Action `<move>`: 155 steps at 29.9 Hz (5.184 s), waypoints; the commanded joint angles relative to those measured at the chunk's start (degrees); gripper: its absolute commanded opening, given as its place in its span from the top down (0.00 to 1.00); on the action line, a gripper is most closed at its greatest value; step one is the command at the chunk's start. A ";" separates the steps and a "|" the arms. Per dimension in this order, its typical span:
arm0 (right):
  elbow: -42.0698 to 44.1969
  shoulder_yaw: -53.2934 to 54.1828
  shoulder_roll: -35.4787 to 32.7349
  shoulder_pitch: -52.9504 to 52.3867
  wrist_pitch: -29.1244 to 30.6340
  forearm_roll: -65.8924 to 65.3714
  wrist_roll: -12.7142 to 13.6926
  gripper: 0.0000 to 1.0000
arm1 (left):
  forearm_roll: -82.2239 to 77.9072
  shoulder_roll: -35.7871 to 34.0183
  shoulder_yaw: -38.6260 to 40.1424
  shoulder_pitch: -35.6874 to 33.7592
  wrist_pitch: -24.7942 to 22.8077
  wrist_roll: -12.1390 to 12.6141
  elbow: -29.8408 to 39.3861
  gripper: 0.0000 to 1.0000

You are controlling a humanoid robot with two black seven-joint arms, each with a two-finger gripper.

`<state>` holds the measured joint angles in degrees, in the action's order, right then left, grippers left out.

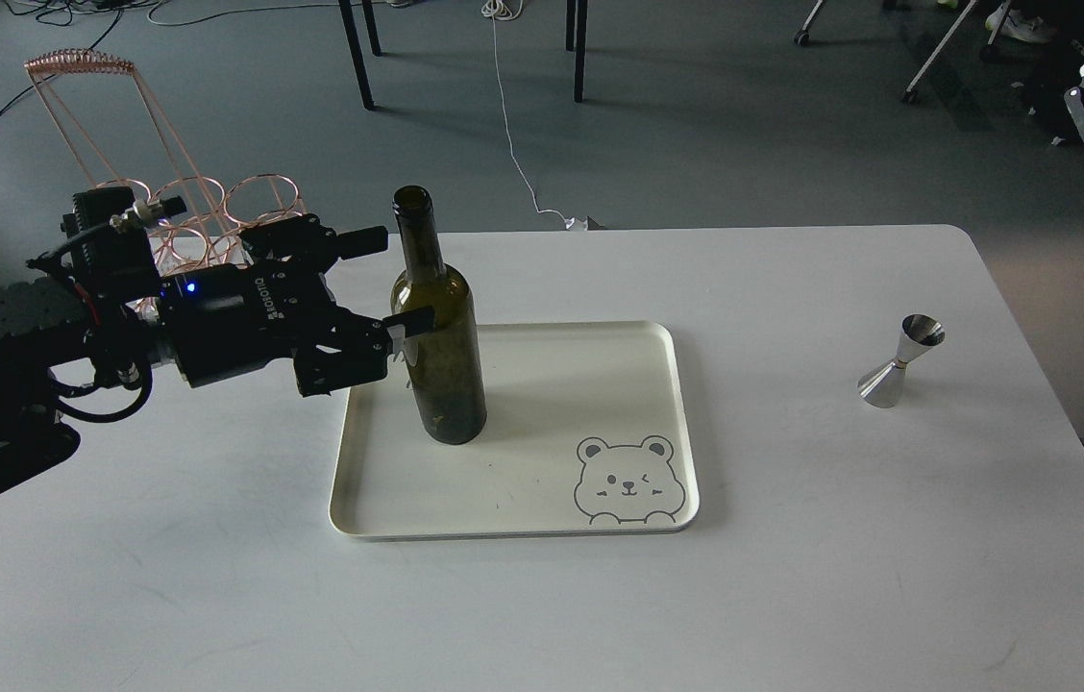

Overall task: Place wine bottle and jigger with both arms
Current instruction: 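Reach the left gripper to the green wine bottle and grasp its neck, then lift the bottle with the left gripper toward the copper rack, then lower the bottle into a slot of the copper rack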

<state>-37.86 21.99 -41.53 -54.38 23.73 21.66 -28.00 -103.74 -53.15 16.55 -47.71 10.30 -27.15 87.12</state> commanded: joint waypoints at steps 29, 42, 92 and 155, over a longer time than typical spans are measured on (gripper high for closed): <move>-0.02 0.25 -0.04 0.07 0.00 -0.04 0.00 0.04 | 0.56 6.13 0.42 -1.86 0.25 1.58 -6.26 0.57; 0.07 0.60 -0.04 0.07 -0.08 -0.04 0.00 0.03 | 0.55 4.99 0.94 -2.39 0.25 0.88 -5.47 0.74; 0.07 0.95 -1.36 0.15 -0.17 -0.13 0.00 0.03 | 10.31 -0.64 0.33 -20.32 -12.94 -0.85 -29.29 0.78; 0.16 1.74 -1.62 0.15 -0.17 -0.13 0.00 0.03 | 15.32 1.47 -2.22 -12.59 -8.45 -0.85 -32.54 0.23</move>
<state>-37.70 23.74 -43.06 -54.23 23.55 21.53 -28.00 -88.58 -51.69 14.35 -60.21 1.87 -27.97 54.55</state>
